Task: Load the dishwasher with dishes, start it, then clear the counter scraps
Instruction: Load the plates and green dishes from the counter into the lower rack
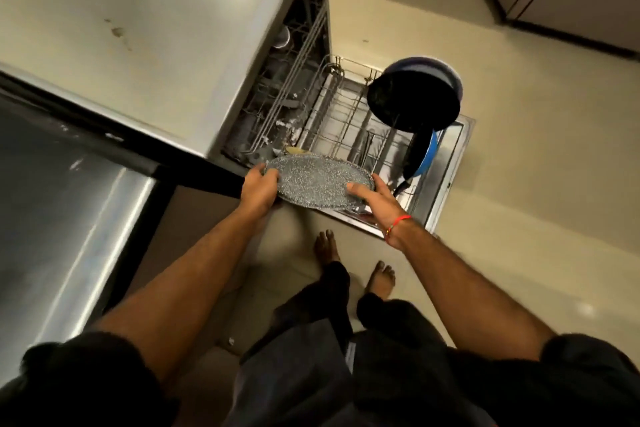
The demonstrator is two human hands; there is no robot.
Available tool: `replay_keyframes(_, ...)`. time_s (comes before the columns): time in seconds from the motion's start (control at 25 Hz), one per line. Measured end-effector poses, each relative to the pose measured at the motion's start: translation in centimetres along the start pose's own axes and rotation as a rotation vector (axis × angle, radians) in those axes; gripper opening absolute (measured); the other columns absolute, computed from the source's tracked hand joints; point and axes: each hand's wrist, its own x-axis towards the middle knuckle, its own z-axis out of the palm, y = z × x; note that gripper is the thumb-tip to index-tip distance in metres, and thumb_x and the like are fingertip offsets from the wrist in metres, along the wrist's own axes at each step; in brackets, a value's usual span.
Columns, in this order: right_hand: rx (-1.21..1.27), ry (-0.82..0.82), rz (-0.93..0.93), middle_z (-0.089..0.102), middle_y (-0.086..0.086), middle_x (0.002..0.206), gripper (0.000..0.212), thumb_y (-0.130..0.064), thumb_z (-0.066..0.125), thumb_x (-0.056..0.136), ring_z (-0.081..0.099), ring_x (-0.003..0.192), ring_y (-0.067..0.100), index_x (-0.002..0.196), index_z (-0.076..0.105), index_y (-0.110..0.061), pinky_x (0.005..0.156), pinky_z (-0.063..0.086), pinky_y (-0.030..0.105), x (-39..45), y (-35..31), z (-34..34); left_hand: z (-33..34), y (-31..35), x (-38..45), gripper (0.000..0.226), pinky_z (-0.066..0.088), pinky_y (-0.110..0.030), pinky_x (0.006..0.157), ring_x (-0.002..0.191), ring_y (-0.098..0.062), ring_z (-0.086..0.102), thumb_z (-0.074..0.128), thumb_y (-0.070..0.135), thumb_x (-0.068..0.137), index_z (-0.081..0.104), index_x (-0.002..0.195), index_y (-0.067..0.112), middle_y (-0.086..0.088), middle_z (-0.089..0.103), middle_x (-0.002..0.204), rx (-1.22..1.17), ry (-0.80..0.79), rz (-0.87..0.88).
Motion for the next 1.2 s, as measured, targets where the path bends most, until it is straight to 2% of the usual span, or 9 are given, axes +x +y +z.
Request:
replay_keyframes(0.08,-0.064,-0.08,0.037,0.031,-0.007,0.157,0.133,-0.068,0.084,0.056,0.038,0.14,0.016,0.157,0.007,-0.032,0.116,0.033,0.048,5.4,1.0,-0.7,2.7,0.2,5.2,0.041,0.06,-0.044,0.078,0.089,-0.024,0.065,0.054,0.023,0.093,0.058,0.133,0.017,-0.009,0.066,0.105,0.02,0.005,-0.029)
replay_keyframes(0.2,-0.109,-0.168,0.056,0.046,-0.008,0.148,0.143,-0.059,0.091,0.053,0.046,0.134,0.011,0.157,0.0,-0.023,0.116,0.033,0.039,13.9,3.4,-1.5,6.8,-0.5,13.7,0.031,0.052,-0.027,0.073,0.087,-0.012,0.059,0.052,0.02,0.102,0.058,0.132,0.015,-0.006,0.064,0.117,0.103,0.11,0.007)
replay_keyframes(0.36,-0.155,-0.22,0.007,0.057,-0.013,0.125,0.096,-0.041,0.087,0.068,0.057,0.111,0.004,0.139,0.028,-0.016,0.1,0.048,0.019,23.2,4.8,-1.6,10.2,-3.0,23.8,0.027,0.056,-0.038,0.093,0.106,-0.024,0.066,0.055,0.016,0.096,0.07,0.118,0.014,-0.008,0.071,0.116,0.196,0.273,0.0)
replay_keyframes(0.6,-0.232,-0.138,-0.008,0.059,-0.004,0.128,0.088,-0.046,0.079,0.078,0.057,0.119,0.013,0.146,0.036,-0.008,0.098,0.043,0.016,32.1,6.2,-1.5,14.1,-3.9,32.3,0.038,0.051,-0.035,0.099,0.121,-0.027,0.062,0.053,0.025,0.097,0.065,0.127,0.003,-0.009,0.066,0.13,0.405,0.364,-0.037)
replay_keyframes(0.68,-0.248,-0.1,-0.011,0.058,-0.002,0.13,0.093,-0.053,0.077,0.077,0.055,0.121,0.015,0.147,0.035,-0.008,0.1,0.039,0.016,33.4,6.3,-1.0,14.6,-3.6,33.8,0.04,0.051,-0.032,0.092,0.121,-0.026,0.061,0.049,0.026,0.101,0.06,0.132,0.003,-0.01,0.064,0.133,0.487,0.34,-0.041)
replay_keyframes(0.84,-0.244,0.018,0.023,0.051,0.01,0.145,0.115,-0.076,0.07,0.067,0.051,0.127,0.026,0.149,0.031,-0.006,0.11,0.04,0.038,35.3,5.8,0.3,15.9,-2.8,35.2,0.028,0.042,-0.023,0.045,0.059,-0.012,0.061,0.041,0.03,0.105,0.06,0.116,0.013,-0.001,0.064,0.09,0.437,0.266,-0.06)
replay_keyframes(1.0,-0.224,0.054,0.05,0.054,0.008,0.142,0.109,-0.077,0.07,0.065,0.054,0.124,0.024,0.144,0.041,-0.008,0.108,0.043,0.037,35.5,5.3,0.3,16.5,-2.5,34.4,0.04,0.042,-0.02,0.041,0.063,-0.014,0.061,0.035,0.037,0.106,0.055,0.132,0.013,0.0,0.062,0.104,0.464,0.256,-0.072)
replay_keyframes(1.08,-0.189,0.047,0.041,0.049,0.006,0.147,0.088,-0.056,0.07,0.083,0.051,0.13,0.021,0.15,0.035,-0.011,0.107,0.04,0.028,34.8,5.5,-0.2,16.1,-2.7,33.6,0.042,0.056,-0.028,0.059,0.095,-0.024,0.068,0.037,0.033,0.106,0.054,0.136,0.01,-0.006,0.061,0.128,0.515,0.316,-0.037)
replay_keyframes(1.2,-0.246,0.141,0.009,0.058,-0.002,0.134,0.065,-0.04,0.066,0.092,0.057,0.119,0.016,0.147,0.041,-0.015,0.104,0.045,0.029,33.7,5.9,-1.5,14.9,-3.4,31.0,0.038,0.046,-0.034,0.093,0.122,-0.026,0.057,0.04,0.031,0.106,0.052,0.139,0.019,-0.008,0.058,0.137,0.664,0.401,0.085)
